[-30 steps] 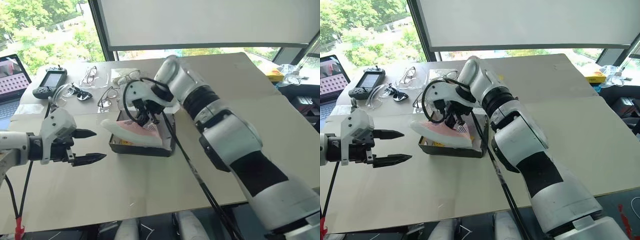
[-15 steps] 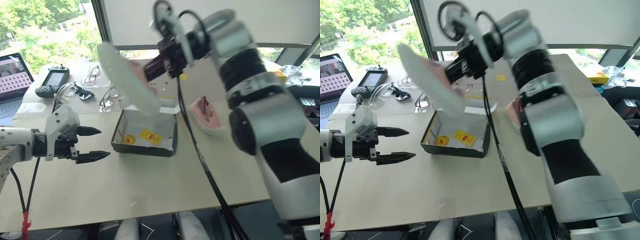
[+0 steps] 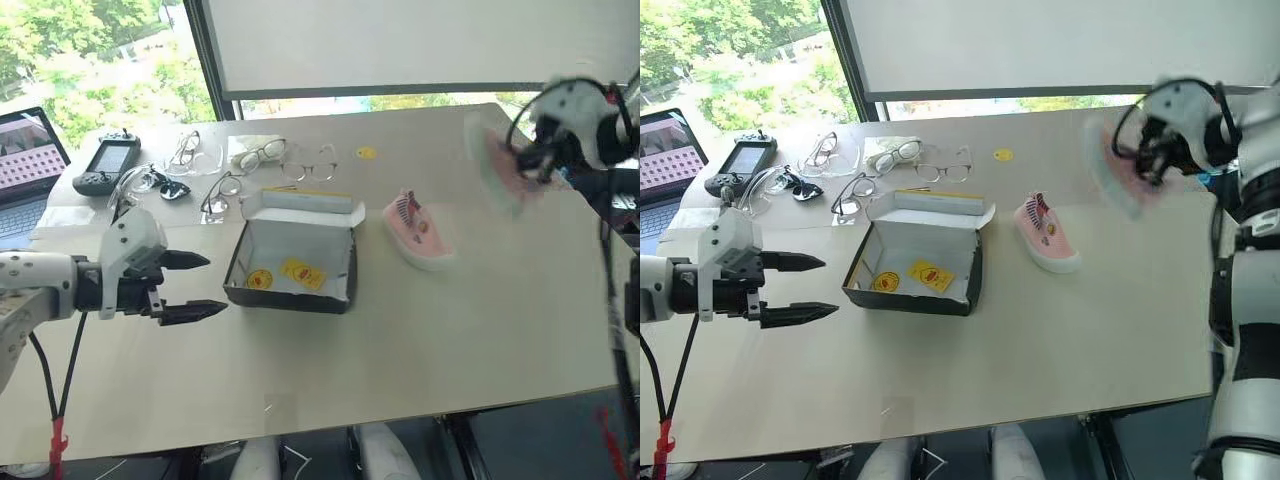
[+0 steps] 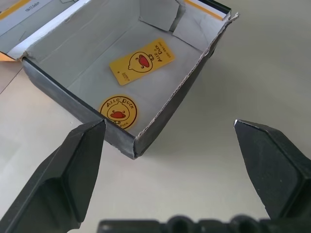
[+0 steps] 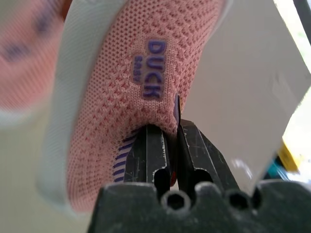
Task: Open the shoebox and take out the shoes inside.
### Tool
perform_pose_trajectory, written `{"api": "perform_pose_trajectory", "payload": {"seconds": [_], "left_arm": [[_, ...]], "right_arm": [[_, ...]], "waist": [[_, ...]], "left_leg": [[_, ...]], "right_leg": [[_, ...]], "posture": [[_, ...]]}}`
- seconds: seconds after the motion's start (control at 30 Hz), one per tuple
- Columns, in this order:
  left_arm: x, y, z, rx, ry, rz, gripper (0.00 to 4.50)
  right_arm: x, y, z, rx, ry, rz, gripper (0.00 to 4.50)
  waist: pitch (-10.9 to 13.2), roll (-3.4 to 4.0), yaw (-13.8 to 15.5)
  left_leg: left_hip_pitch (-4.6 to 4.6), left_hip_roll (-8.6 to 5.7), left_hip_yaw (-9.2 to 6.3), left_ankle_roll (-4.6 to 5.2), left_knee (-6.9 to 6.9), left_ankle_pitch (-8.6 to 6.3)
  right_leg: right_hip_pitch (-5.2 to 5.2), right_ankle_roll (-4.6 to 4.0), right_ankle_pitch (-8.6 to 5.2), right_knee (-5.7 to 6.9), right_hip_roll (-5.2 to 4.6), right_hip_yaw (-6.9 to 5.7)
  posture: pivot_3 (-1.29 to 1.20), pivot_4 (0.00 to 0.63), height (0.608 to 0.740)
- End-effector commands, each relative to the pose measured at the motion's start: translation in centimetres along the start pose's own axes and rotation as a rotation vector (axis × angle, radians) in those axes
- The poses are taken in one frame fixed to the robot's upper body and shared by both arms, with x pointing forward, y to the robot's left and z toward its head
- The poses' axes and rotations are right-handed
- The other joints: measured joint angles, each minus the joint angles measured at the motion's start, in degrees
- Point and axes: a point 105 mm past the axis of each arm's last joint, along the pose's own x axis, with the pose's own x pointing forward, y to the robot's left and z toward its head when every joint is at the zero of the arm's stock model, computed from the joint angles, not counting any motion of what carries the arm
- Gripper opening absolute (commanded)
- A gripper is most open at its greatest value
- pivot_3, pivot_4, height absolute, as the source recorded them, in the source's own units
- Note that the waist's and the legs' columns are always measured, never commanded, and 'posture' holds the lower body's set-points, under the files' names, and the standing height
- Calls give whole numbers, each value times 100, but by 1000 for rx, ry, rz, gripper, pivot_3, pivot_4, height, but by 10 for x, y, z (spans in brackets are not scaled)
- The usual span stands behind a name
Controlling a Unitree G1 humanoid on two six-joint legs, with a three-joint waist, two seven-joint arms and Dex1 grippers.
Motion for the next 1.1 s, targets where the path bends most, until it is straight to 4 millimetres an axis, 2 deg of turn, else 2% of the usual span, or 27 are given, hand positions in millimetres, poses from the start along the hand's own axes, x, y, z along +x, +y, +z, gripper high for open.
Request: {"api": "perform_pose_trajectory", "payload": {"seconds": [0.03, 0.13, 0.27, 0.33, 0.47, 0.53, 0.63, 0.77, 0.9, 0.97, 1.03, 1.1], "left_arm": [[1, -1, 9, 30, -21, -7, 4500], [3, -5, 11, 30, -26, -11, 4500], [3, -8, 10, 22, -26, -8, 4500], [2, -9, 9, 16, -24, -1, 4500], [-2, -8, 6, 2, -20, 28, 4500], [-3, -8, 3, -9, -18, 40, 4500], [-8, -6, -3, -33, -15, 66, 4500], [-16, 0, -14, -61, -2, 129, 4500], [-22, 9, -14, -80, -61, 213, 4500], [-28, 18, -15, -68, -102, 291, 4500], [-36, 31, -17, -57, -152, 413, 4500], [-46, 43, -20, -93, -234, 522, 4500]], "right_arm": [[5, -9, 1, -147, 54, -115, 14], [23, -4, -19, -218, 174, -198, 14], [39, 4, -24, -213, 201, -253, 14], [49, 11, -19, -220, 194, -264, 14], [68, 23, 7, -190, 106, -279, 14], [71, 26, 18, -168, 67, -258, 851], [69, 24, 26, -151, 39, -248, 1678], [53, 10, 33, -131, 4, -243, 3133], [38, 1, 38, -18, -87, -213, 4434], [29, 5, 24, 243, -55, -101, 4434], [19, 18, 17, 293, -80, 20, 4434], [4, 36, 21, 360, -169, 143, 4434]], "waist": [[0, -1, -85], [0, -2, -130], [-1, -6, -134], [0, -5, -145], [-1, -5, -208], [-1, -6, -217], [-1, -5, -209], [-1, -5, -198], [-1, -6, -180], [-1, -6, -183], [-1, -5, -163], [-1, -6, -84]], "left_leg": [[6, 0, 8, 0, -1, 0], [21, 0, 33, 0, -1, 0], [25, -3, 42, 1, 0, 0], [24, -3, 48, 1, 0, -1], [29, -3, 55, 2, 0, -1], [32, -3, 55, 2, 0, -1], [33, -3, 55, 3, -1, -2], [32, -4, 56, 4, 0, -2], [33, -3, 57, 4, 0, -2], [36, -4, 58, 4, 0, -2], [40, -2, 60, 5, 0, -3], [38, -1, 59, 9, 0, -6]], "right_leg": [[1, 0, 0, 5, 1, 11], [3, 4, -2, 18, 4, 39], [6, 9, -4, 17, 2, 51], [4, 11, -4, 19, 2, 58], [3, 13, -3, 22, 3, 66], [4, 13, -2, 23, 3, 68], [6, 14, -3, 22, 3, 68], [7, 18, -2, 17, 1, 68], [7, 19, -3, 18, 1, 67], [11, 19, -3, 17, -1, 68], [13, 19, -2, 19, 2, 70], [12, 20, -3, 16, 1, 68]], "posture": [[0, 150, 740], [0, 150, 740], [0, 150, 740], [0, 150, 740], [0, 150, 740], [0, 150, 740], [0, 150, 740], [0, 150, 740], [0, 150, 740], [0, 150, 740], [0, 150, 740], [0, 150, 740]]}}
